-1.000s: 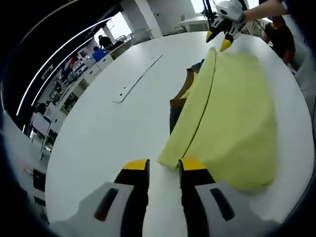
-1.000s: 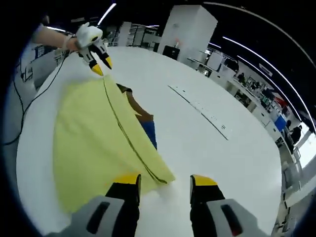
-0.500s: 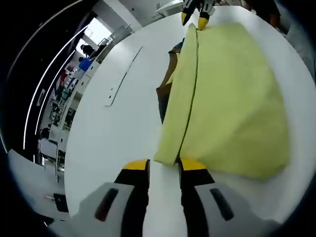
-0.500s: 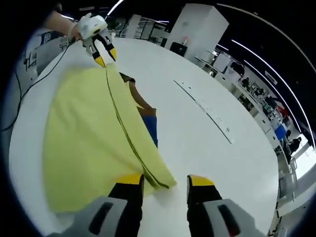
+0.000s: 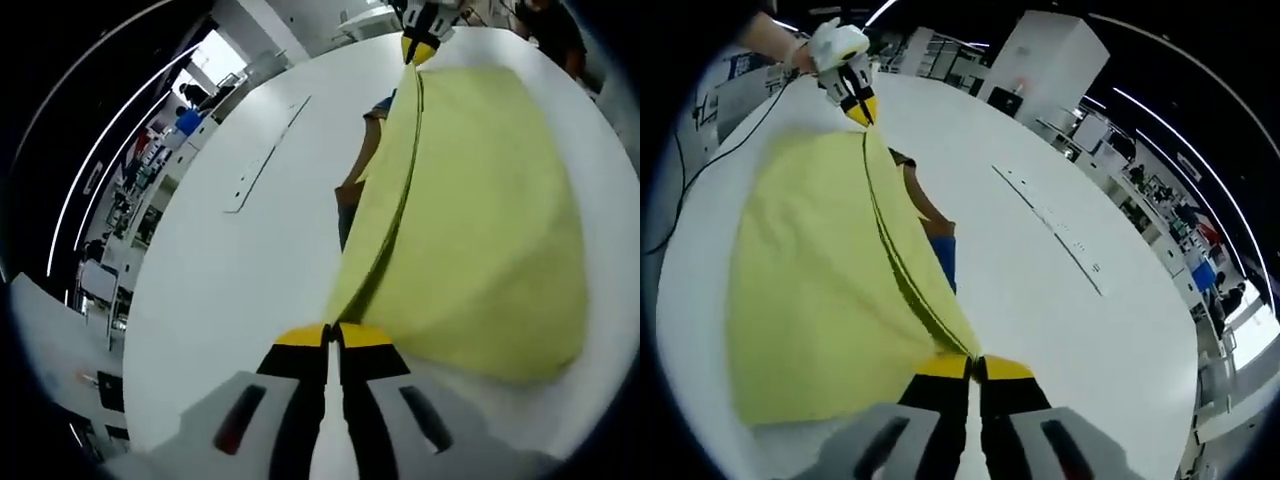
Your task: Fold the garment on the visible template until the final outline fits inside the template.
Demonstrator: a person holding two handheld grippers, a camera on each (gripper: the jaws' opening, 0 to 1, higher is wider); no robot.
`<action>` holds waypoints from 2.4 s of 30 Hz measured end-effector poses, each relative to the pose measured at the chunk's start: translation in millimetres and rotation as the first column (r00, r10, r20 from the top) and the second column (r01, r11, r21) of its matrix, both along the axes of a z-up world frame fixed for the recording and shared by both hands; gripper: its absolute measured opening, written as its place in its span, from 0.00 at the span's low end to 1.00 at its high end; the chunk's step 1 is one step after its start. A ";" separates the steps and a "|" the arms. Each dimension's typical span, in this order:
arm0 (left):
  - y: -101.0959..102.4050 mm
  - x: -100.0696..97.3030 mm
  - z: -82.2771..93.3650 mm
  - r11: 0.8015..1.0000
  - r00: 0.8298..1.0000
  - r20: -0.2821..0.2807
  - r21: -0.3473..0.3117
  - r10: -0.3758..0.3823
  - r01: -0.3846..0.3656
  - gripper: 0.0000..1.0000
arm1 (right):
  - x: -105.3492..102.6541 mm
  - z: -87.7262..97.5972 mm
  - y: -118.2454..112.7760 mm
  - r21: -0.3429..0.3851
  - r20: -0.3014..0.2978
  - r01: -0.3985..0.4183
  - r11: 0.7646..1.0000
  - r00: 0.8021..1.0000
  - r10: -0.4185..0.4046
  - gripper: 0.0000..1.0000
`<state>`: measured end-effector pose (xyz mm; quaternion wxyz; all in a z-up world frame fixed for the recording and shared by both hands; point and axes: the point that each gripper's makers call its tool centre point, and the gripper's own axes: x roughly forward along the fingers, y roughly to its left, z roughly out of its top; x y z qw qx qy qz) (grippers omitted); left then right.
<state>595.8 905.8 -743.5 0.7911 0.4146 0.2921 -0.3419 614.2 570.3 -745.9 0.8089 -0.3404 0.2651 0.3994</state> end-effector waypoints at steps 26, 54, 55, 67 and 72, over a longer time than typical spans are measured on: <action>5.9 33.4 -12.8 0.856 0.889 -0.268 -0.272 0.372 -0.440 0.00 | 33.6 -15.3 -0.9 0.192 -0.227 0.330 0.924 0.931 -0.286 0.00; -3.6 12.1 7.1 0.858 0.945 -0.240 -0.413 0.222 -0.306 0.78 | 13.9 6.1 10.2 0.355 -0.335 0.343 0.870 0.915 -0.224 0.75; -4.2 10.7 8.5 0.862 0.950 -0.231 -0.414 0.211 -0.292 0.83 | 12.9 7.0 9.7 0.360 -0.325 0.337 0.870 0.919 -0.222 0.80; -3.3 -1.5 23.9 0.839 0.952 -0.231 -0.462 0.200 -0.288 0.98 | 1.5 12.9 12.0 0.369 -0.307 0.307 0.877 0.931 -0.196 1.00; -2.2 -12.0 31.3 0.831 0.953 -0.234 -0.477 0.194 -0.286 0.96 | -4.1 18.1 9.2 0.372 -0.300 0.303 0.877 0.934 -0.196 1.00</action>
